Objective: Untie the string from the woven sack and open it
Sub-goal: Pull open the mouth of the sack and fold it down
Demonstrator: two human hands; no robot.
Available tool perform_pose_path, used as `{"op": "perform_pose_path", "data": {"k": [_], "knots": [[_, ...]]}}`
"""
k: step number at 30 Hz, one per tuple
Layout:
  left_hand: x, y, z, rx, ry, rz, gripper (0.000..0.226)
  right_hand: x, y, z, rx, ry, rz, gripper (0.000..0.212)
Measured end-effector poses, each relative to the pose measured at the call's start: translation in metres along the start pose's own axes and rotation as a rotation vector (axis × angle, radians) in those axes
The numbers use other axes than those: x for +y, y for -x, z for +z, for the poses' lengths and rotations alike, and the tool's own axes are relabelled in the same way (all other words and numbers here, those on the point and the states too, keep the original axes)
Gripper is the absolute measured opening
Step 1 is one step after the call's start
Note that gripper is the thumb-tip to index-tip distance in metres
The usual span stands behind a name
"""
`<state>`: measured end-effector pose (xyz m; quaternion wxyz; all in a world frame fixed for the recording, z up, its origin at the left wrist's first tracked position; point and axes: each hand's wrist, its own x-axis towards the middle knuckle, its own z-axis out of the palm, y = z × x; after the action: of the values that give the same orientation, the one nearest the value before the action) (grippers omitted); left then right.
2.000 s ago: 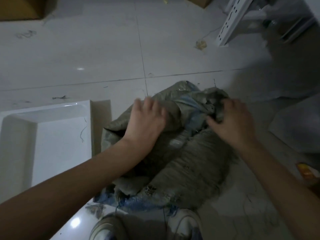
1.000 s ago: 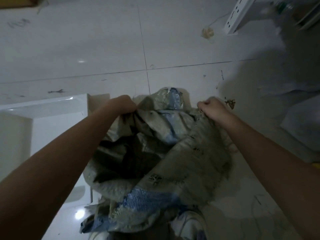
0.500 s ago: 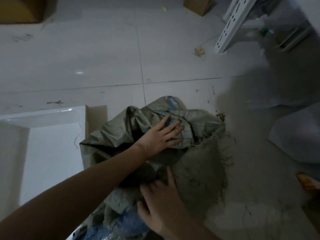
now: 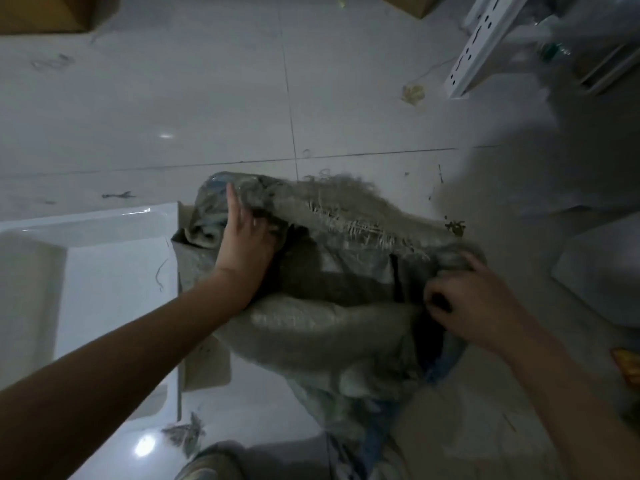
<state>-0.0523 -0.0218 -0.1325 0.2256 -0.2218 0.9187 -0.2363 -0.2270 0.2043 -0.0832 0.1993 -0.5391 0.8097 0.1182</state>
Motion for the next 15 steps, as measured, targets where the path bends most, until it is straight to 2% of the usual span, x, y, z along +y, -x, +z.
{"op": "perform_pose_path", "data": {"k": [3, 4, 6, 8, 9, 10, 11, 12, 15], "knots": [[0.003, 0.029, -0.011, -0.014, 0.162, 0.044, 0.054, 0.026, -0.008, 0.014, 0.259, -0.038, 0.033, 0.024], [0.003, 0.036, -0.016, 0.048, 0.251, 0.049, 0.049, 0.027, -0.012, 0.011, 0.385, -0.05, 0.099, 0.028], [-0.001, 0.034, -0.023, 0.283, 0.367, 0.002, 0.043, 0.014, -0.017, 0.003, 0.542, -0.134, 0.302, 0.049], [-0.007, 0.019, -0.021, 0.346, 0.427, -0.097, 0.055, 0.003, -0.029, -0.001, 0.464, -0.287, 0.512, 0.071], [-0.01, 0.008, -0.018, 0.277, 0.505, -0.128, 0.068, -0.001, -0.035, -0.002, 0.377, -0.414, 0.574, 0.068], [-0.012, -0.005, -0.012, 0.199, 0.608, -0.136, 0.076, -0.004, -0.042, -0.003, 0.327, -0.608, 0.595, 0.05], [-0.014, -0.018, -0.008, 0.134, 0.714, -0.136, 0.075, -0.004, -0.048, -0.003, 0.298, -0.841, 0.61, 0.025], [-0.015, -0.03, -0.001, 0.134, 0.797, -0.139, 0.067, -0.003, -0.052, -0.002, 0.282, -1.053, 0.619, 0.015], [-0.017, -0.052, 0.008, 0.225, 0.992, -0.223, 0.05, 0.005, -0.056, 0.002, 0.208, -1.527, 0.705, 0.021]]}}
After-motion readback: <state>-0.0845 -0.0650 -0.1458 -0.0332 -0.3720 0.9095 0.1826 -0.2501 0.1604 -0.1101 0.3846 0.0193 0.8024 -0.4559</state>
